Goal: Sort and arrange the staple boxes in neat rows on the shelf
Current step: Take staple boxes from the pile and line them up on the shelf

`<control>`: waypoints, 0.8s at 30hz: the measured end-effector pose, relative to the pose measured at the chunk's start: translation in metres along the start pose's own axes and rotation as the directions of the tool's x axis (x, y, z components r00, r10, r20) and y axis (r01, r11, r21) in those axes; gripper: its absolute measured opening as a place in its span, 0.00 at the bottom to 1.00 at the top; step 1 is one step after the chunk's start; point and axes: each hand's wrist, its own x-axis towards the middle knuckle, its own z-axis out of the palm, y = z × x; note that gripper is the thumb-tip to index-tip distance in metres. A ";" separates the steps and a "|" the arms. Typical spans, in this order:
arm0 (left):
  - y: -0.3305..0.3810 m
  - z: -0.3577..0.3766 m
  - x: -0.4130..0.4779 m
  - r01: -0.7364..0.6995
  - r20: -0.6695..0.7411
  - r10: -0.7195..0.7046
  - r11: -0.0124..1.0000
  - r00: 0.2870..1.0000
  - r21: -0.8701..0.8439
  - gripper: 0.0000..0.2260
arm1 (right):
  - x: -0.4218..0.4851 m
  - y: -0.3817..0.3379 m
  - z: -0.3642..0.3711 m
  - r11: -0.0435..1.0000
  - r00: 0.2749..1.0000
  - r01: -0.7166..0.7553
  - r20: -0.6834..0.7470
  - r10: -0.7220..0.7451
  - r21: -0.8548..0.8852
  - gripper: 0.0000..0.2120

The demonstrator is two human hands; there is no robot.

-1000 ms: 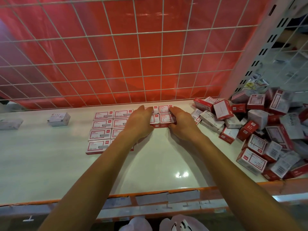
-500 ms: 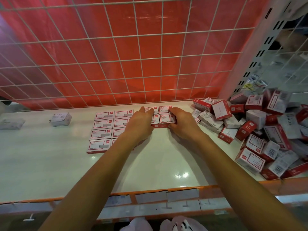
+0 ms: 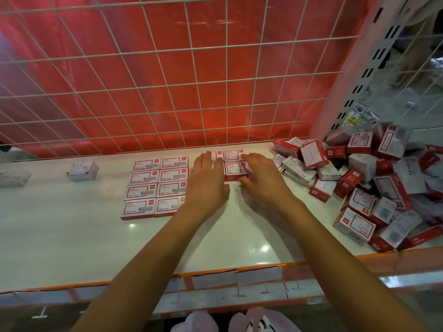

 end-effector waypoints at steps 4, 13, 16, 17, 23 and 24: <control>0.016 0.000 -0.008 -0.059 0.001 0.059 0.998 0.998 -0.014 0.30 | -0.013 -0.002 -0.002 0.999 0.999 0.024 -0.029 -0.025 -0.034 0.25; 0.054 0.001 -0.022 -0.163 0.000 0.163 0.986 0.987 -0.029 0.25 | -0.044 0.015 -0.019 0.993 0.997 -0.040 -0.074 0.032 -0.107 0.23; 0.069 0.006 -0.030 -0.210 0.005 0.211 0.975 0.978 -0.072 0.24 | -0.059 0.026 -0.028 0.995 0.990 -0.071 -0.125 0.061 -0.077 0.21; 0.075 0.008 -0.033 -0.230 -0.011 0.230 0.969 0.973 -0.091 0.23 | -0.065 0.031 -0.032 0.994 0.987 -0.081 -0.144 0.070 -0.069 0.21; 0.110 0.019 -0.044 -0.383 -0.034 0.384 0.907 0.923 -0.176 0.21 | -0.101 0.060 -0.052 0.986 0.956 -0.161 -0.255 0.148 -0.031 0.20; 0.116 0.020 -0.045 -0.419 -0.028 0.422 0.887 0.906 -0.194 0.21 | -0.106 0.066 -0.056 0.984 0.949 -0.177 -0.271 0.161 -0.033 0.20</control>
